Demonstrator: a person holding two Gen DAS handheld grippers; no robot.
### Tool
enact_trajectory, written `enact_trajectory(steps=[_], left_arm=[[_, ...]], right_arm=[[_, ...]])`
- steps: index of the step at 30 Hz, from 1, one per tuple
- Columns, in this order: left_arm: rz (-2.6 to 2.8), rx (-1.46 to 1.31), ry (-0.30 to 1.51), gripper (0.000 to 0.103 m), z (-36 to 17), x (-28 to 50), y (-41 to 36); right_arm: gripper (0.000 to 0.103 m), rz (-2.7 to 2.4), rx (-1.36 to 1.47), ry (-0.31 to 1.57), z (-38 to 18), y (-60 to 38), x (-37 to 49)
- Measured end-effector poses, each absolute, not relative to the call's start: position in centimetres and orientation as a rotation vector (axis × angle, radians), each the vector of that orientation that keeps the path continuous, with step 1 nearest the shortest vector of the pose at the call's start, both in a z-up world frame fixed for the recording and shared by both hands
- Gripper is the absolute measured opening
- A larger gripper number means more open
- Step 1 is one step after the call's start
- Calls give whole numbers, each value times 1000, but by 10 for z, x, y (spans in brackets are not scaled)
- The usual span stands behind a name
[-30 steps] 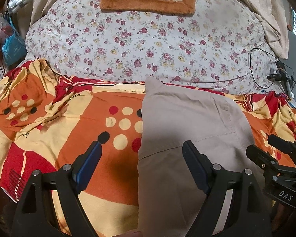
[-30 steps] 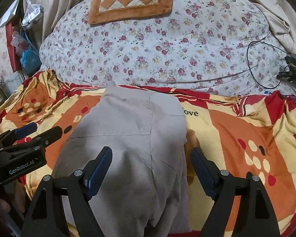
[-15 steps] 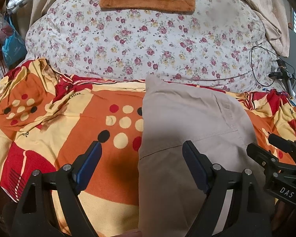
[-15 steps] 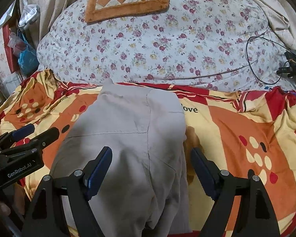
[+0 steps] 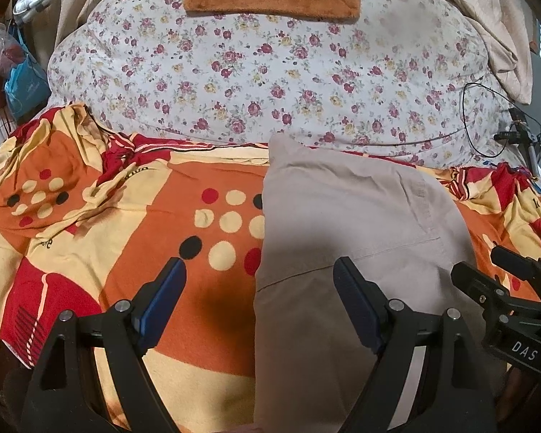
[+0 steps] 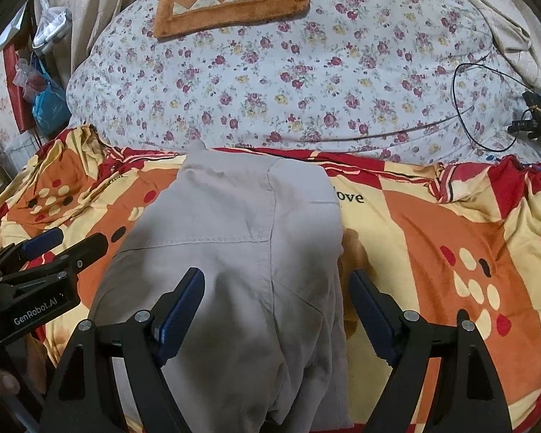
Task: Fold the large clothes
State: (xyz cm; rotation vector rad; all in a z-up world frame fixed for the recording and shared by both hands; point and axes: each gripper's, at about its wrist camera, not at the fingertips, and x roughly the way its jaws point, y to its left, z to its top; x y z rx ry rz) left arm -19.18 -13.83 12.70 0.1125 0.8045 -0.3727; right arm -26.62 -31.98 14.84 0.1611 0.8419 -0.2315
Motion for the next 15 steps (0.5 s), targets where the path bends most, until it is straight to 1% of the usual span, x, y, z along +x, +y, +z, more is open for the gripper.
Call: enact_trajectory(steps=[15], left_arm=[[-377, 116, 818, 84, 123, -189, -139]], right_arm=[[83, -230, 172, 855, 145, -323, -263]])
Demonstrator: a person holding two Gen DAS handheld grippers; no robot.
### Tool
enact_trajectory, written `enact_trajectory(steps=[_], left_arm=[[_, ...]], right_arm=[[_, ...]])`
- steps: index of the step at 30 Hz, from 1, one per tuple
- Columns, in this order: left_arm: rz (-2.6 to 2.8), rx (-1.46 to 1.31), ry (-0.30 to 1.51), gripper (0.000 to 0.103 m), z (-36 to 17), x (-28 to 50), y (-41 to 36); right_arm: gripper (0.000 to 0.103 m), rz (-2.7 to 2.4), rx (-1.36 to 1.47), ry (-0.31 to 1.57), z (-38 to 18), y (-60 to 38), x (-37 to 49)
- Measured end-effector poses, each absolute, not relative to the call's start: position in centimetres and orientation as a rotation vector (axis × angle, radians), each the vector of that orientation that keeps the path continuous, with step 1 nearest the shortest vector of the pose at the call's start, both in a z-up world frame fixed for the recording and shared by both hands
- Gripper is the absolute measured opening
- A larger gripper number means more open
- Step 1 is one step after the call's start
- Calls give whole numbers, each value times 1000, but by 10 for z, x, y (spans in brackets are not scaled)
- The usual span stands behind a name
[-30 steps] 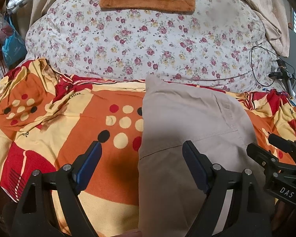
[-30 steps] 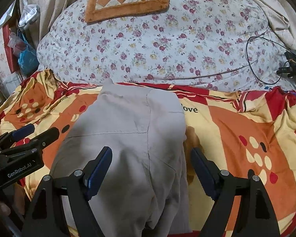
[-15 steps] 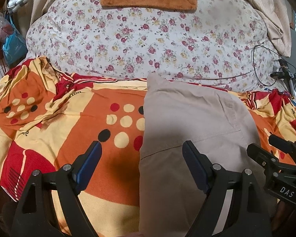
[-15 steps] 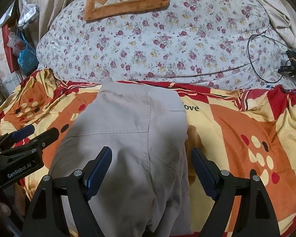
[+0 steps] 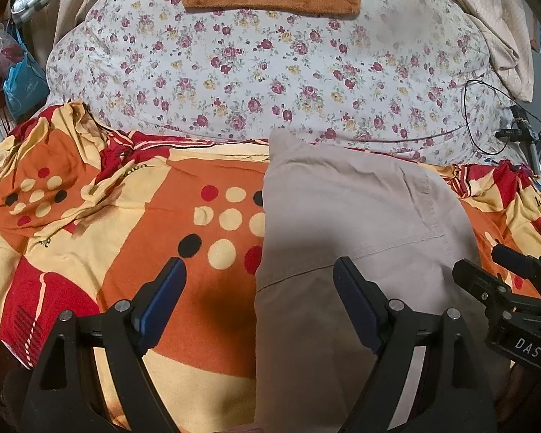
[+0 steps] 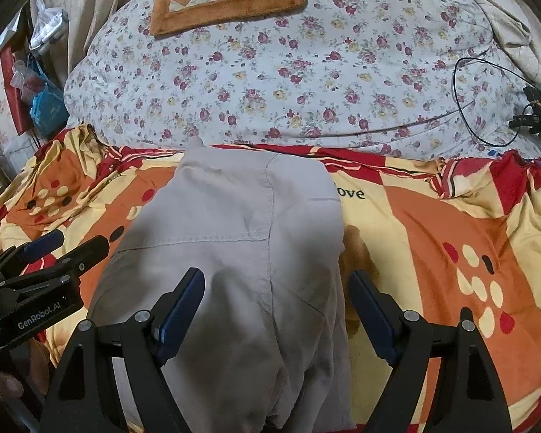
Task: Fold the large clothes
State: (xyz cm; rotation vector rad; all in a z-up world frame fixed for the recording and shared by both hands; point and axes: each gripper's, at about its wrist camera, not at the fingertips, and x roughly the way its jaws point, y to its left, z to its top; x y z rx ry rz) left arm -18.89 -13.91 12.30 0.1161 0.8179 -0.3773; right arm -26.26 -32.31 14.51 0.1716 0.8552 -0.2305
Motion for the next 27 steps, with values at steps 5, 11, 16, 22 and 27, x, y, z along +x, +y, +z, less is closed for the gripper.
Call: enact_trajectory(steps=[5, 11, 16, 22, 27], left_arm=[[-377, 119, 819, 84, 122, -188, -139], [-377, 122, 819, 84, 122, -188, -139], [-373, 127, 819, 84, 121, -188, -139], [-371, 130, 822, 84, 120, -188, -140], [-372, 133, 822, 84, 120, -188, -140]], right_arm=[[83, -231, 169, 859, 144, -322, -262], [83, -229, 173, 861, 143, -323, -262], [83, -229, 180, 861, 142, -324, -262], [83, -230, 173, 861, 144, -323, -259], [83, -226, 171, 873, 141, -321, -257]])
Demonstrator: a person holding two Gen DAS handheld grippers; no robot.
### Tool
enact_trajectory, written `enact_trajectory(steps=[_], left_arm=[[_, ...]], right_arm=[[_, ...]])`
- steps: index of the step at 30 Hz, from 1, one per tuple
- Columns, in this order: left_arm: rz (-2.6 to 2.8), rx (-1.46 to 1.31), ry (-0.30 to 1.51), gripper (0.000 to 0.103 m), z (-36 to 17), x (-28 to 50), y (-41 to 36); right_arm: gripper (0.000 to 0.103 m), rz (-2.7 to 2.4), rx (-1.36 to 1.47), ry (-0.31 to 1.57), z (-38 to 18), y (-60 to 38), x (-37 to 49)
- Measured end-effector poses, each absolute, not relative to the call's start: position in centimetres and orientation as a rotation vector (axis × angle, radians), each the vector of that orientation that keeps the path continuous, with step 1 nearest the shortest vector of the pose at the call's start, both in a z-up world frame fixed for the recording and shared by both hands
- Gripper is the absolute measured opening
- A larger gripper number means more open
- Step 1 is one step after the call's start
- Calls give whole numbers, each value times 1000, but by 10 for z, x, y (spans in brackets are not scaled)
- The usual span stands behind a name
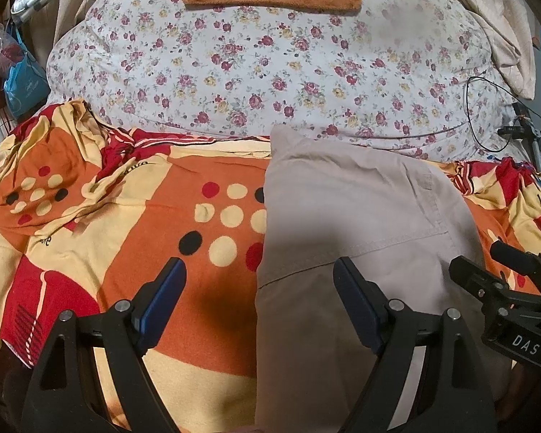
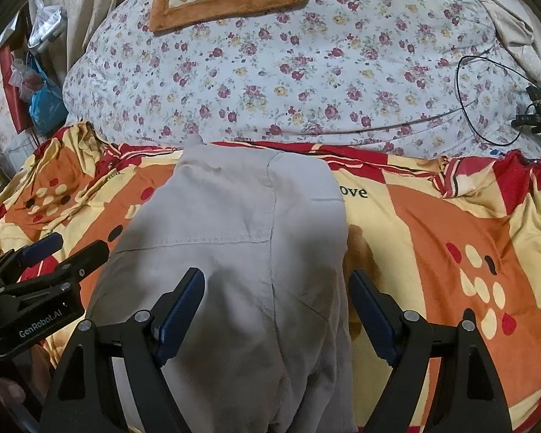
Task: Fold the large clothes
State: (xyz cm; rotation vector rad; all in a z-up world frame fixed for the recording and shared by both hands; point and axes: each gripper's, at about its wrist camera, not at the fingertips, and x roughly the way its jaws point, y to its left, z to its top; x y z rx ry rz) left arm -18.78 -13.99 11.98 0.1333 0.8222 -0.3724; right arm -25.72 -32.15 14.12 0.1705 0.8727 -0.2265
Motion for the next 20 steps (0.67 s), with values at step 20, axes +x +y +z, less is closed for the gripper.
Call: enact_trajectory(steps=[20], left_arm=[[-447, 94, 819, 84, 123, -181, -133]], right_arm=[[83, -189, 185, 863, 143, -324, -257]])
